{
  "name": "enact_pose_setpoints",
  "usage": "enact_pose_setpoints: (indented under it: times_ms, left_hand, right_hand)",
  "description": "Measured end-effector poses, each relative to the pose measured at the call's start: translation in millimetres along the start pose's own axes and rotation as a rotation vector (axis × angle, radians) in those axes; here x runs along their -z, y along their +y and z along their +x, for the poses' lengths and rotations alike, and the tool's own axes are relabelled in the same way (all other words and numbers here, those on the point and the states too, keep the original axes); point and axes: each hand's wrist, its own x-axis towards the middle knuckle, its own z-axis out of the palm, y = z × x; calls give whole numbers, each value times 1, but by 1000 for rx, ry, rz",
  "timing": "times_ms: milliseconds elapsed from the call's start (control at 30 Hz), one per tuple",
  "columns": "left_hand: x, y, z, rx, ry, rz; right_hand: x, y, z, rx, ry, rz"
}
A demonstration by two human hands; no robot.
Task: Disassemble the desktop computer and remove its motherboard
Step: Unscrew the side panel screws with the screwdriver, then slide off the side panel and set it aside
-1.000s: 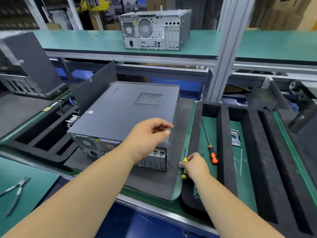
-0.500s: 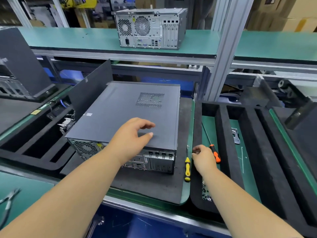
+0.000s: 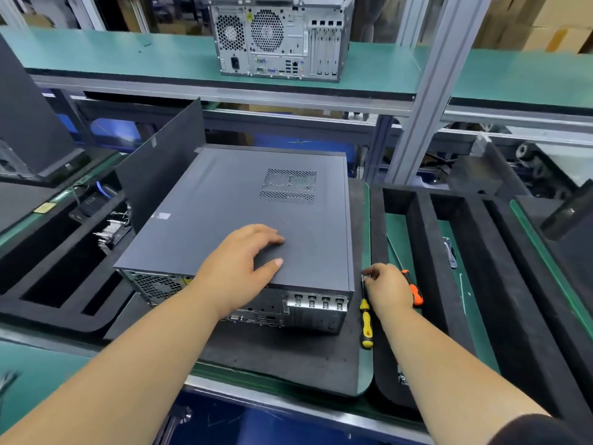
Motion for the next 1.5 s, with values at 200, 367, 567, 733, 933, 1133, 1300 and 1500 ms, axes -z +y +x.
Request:
enact_pose_setpoints:
  times_ms: [200, 367, 567, 733, 933, 1133, 1300, 1500]
  left_hand:
    - [-2, 0, 1, 9, 42, -41]
    - [-3, -2, 0, 8, 49, -32]
    - [-4, 4, 0, 21, 50, -15]
    - [-1, 3, -1, -14, -10, -24]
    - [30, -16, -6, -143, -188, -123]
    - [66, -70, -12, -250, -262, 403]
    - [74, -106, -15, -213, -256, 512]
    - [68, -119, -8, -234, -262, 564]
  right_hand:
    - [-5, 2, 4, 6, 17, -31]
    - [9, 12, -1, -119, 129, 87]
    - [34, 55, -34, -248, 62, 13]
    - [56, 51, -60, -271, 77, 32]
    - [80, -26, -90, 21, 190, 173]
    - [87, -129, -123, 574, 210, 52]
    - [52, -170, -128, 726, -80, -357]
    - [23, -164, -116, 672, -21, -536]
